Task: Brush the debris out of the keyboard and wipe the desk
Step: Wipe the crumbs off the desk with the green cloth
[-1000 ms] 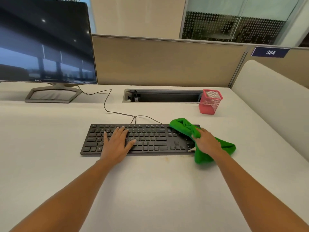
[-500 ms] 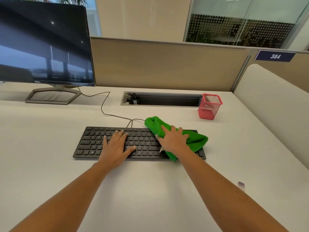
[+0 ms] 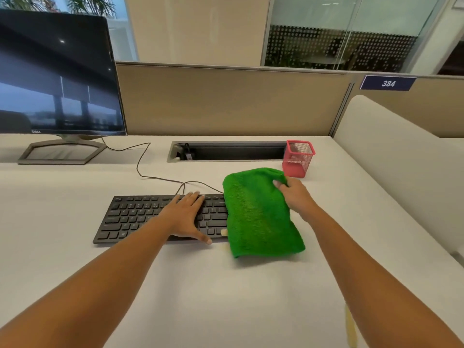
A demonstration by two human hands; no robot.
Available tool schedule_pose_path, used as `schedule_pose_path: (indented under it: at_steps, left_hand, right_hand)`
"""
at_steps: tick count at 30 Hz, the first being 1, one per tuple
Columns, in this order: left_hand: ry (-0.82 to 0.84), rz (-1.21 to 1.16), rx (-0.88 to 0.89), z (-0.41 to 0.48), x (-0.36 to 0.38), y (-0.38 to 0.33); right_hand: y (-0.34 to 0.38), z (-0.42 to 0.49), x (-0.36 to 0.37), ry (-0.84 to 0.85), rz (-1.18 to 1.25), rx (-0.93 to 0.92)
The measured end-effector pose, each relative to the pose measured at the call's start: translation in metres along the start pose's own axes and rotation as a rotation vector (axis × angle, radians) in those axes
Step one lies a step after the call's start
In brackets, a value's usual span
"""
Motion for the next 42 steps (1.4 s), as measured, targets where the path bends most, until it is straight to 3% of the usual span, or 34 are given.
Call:
schedule_pose_path:
  at_steps: [3,6,12,16,20,23,28,30,34,39,42]
  left_hand:
    - [0.054,0.071,0.017,0.010,-0.004,-0.012]
    - [0.101,0.100,0.013,0.018,-0.004,-0.015]
    - [0.210,0.053,0.006,0.024,0.001,-0.014]
    - [0.192,0.038,0.021,0.028,0.006,-0.011]
    - [0.183,0.040,0.029,0.029,0.008,-0.010]
    - [0.180,0.036,0.046,0.029,0.009,-0.011]
    - [0.180,0.072,0.072,0.028,0.006,-0.012]
    - [0.157,0.094,0.087,0.029,0.003,-0.013]
    - [0.109,0.121,0.116,0.029,-0.002,-0.015]
    - [0.084,0.102,0.128,0.029,-0.014,-0.007]
    - [0.060,0.081,0.118,0.031,-0.033,0.006]
  right_hand:
    - [-0.020,-0.005,-0.042,-0.020,0.270,0.118]
    - [-0.023,-0.018,-0.093,-0.081,0.386,0.153]
    - [0.020,-0.036,-0.183,-0.284,0.071,0.034]
    - [0.024,-0.012,-0.137,-0.223,-0.340,0.058]
    - [-0.040,0.004,-0.048,-0.052,-0.505,0.174]
    - [-0.073,-0.003,-0.020,-0.074,-0.482,0.165]
    - [-0.075,-0.017,-0.037,-0.303,-0.353,-0.033]
    - [-0.080,-0.018,-0.034,-0.268,-0.430,-0.107]
    - [-0.112,-0.014,-0.021,-0.127,-0.678,0.010]
    - [-0.123,-0.010,-0.033,-0.214,-0.530,0.142]
    - [-0.125,-0.005,-0.030,-0.186,-0.590,0.163]
Point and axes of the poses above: each hand's wrist, its own z-axis towards the middle knuckle, its own x-axis out of the palm, y = z × x, the point moved 9 cm from there along z, towards the middle knuckle, and after that the axes turned 1 degree about z, right-handed, at the moved point
